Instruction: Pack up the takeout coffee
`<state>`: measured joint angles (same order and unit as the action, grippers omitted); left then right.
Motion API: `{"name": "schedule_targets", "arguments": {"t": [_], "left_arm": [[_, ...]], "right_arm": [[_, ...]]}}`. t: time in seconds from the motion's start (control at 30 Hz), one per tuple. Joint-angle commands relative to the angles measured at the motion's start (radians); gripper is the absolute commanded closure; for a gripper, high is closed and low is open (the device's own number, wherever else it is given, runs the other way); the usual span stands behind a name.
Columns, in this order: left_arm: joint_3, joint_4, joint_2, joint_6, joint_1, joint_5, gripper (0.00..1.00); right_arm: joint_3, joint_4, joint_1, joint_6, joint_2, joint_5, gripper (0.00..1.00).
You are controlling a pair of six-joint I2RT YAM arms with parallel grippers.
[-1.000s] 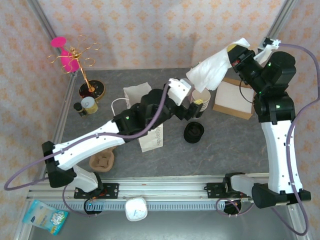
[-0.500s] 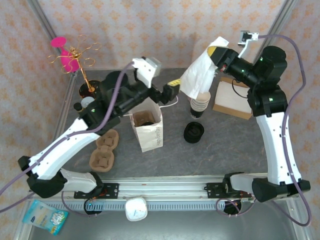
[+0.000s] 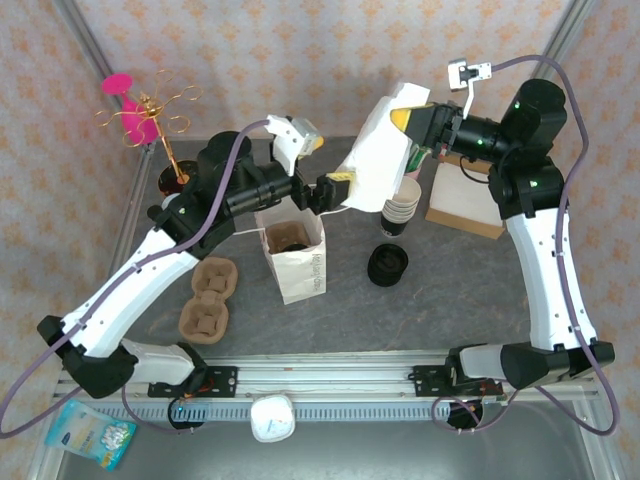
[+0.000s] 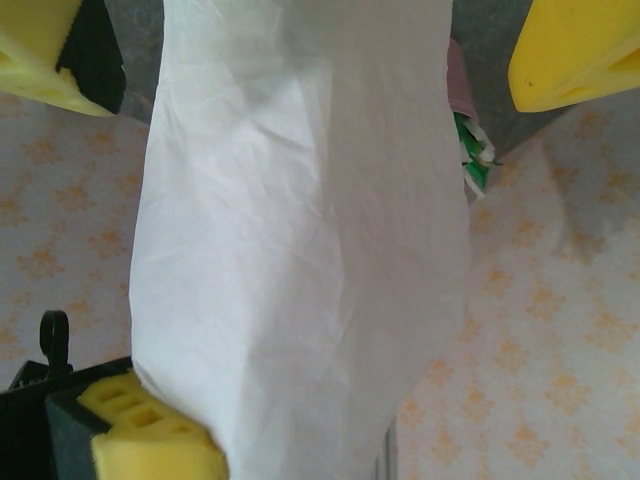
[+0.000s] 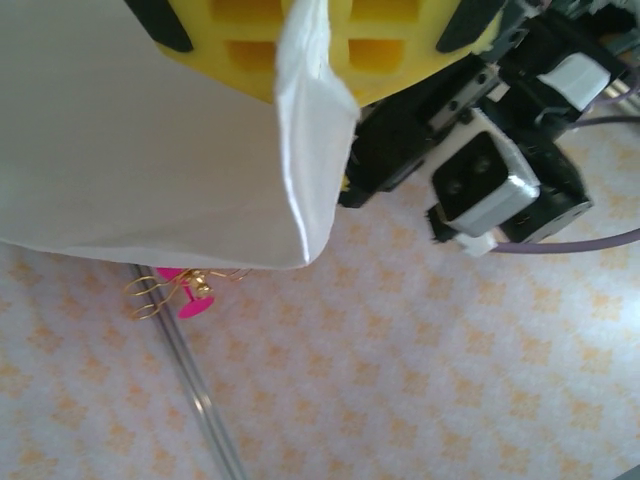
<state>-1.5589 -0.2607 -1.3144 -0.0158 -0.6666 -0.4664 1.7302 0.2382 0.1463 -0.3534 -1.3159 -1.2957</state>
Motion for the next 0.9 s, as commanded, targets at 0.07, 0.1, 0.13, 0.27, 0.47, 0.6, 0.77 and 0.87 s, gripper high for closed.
{"name": "schedule_targets", "arguments": {"t": [0.07, 0.1, 0.13, 0.27, 0.47, 0.6, 0.77, 0.87], "left_arm": [[-0.023, 0.075, -0.046, 0.043, 0.015, -0.118, 0.01], [-0.028, 0.078, -0.059, 0.046, 0.021, -0.126, 0.02], [-0.033, 0.087, -0.073, 0.055, 0.024, -0.152, 0.05], [-0.048, 0.136, -0.119, 0.085, 0.025, -0.248, 0.18], [-0.03, 0.185, -0.137, 0.103, 0.025, -0.319, 0.45], [-0.029, 0.153, -0.135, 0.072, 0.025, -0.258, 0.67], [-0.017, 0.143, -0.111, 0.059, 0.025, -0.194, 0.91], [-0.026, 0.103, -0.087, 0.074, 0.025, -0.105, 0.98]], "right_arm": [[0.002, -0.084, 0.012, 0.023, 0.003, -0.125, 1.0], [-0.001, -0.082, 0.013, 0.025, 0.002, -0.135, 1.0], [-0.002, -0.081, 0.014, 0.029, -0.001, -0.147, 1.0], [-0.019, -0.077, 0.016, 0.047, -0.006, -0.158, 1.0], [-0.018, -0.057, 0.018, 0.09, -0.022, -0.175, 1.0], [0.002, -0.018, 0.017, 0.131, -0.036, -0.188, 1.0], [0.005, 0.03, 0.013, 0.177, -0.037, -0.169, 1.0], [0.006, 0.038, 0.012, 0.175, -0.03, -0.126, 0.9]]}}
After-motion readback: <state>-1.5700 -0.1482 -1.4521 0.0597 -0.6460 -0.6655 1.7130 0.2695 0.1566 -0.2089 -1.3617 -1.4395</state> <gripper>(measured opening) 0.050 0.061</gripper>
